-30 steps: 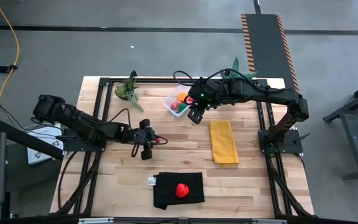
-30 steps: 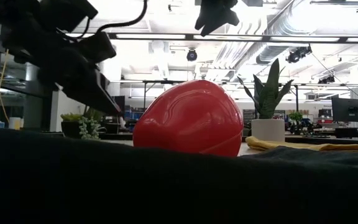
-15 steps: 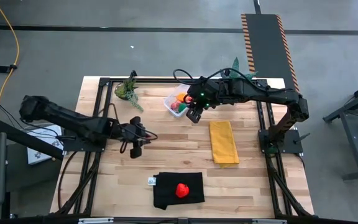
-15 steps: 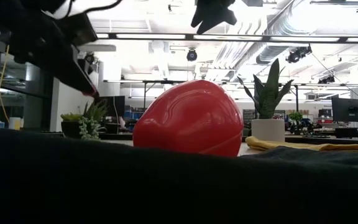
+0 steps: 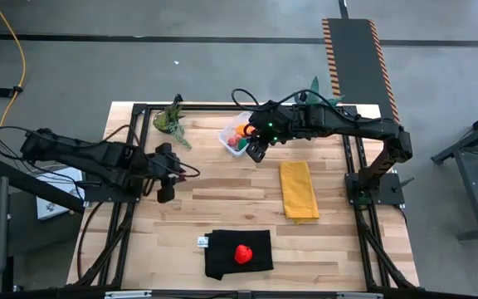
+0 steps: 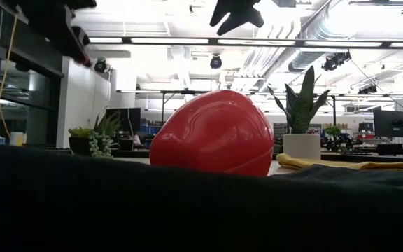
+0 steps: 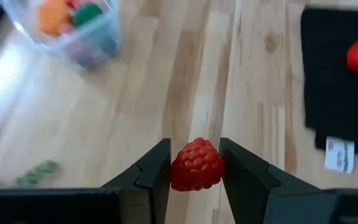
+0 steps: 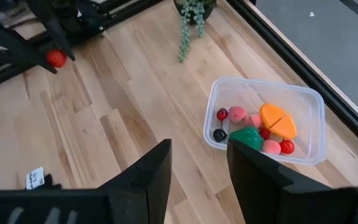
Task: Pick and placing Produce into tupperware
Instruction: Put the red raspberry into the transparent bin
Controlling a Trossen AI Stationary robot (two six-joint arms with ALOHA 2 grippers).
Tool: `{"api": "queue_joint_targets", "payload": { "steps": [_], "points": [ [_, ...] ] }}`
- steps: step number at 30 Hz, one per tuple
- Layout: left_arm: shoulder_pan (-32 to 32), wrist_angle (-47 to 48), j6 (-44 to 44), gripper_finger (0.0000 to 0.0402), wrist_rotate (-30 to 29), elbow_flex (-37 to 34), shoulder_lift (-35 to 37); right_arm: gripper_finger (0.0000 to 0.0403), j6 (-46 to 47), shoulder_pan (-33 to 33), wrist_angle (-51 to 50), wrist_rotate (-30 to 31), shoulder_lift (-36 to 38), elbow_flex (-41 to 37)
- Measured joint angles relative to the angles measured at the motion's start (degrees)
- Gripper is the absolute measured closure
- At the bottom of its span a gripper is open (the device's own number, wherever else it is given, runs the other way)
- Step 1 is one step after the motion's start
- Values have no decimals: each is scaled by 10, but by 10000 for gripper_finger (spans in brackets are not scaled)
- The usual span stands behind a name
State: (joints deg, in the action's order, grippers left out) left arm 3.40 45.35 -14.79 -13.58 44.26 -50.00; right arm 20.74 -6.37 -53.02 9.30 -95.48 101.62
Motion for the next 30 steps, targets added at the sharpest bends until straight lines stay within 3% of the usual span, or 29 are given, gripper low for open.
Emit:
{"api": "queue_joint_targets", "payload": {
  "steps": [8, 15, 22, 30],
  "points": [
    [0, 93, 1, 285, -60, 87, 1, 256, 13, 0, 19, 0, 0, 0],
    [0, 104, 2, 285, -118, 141, 11, 256, 15, 0, 27, 0, 0, 0],
    [0, 108, 17, 285, -224, 212, 25, 256, 15, 0, 46, 0, 0, 0],
    [0, 76, 88, 285, -397, 248, 38, 256, 13, 0, 56, 14, 0, 0]
  ]
}}
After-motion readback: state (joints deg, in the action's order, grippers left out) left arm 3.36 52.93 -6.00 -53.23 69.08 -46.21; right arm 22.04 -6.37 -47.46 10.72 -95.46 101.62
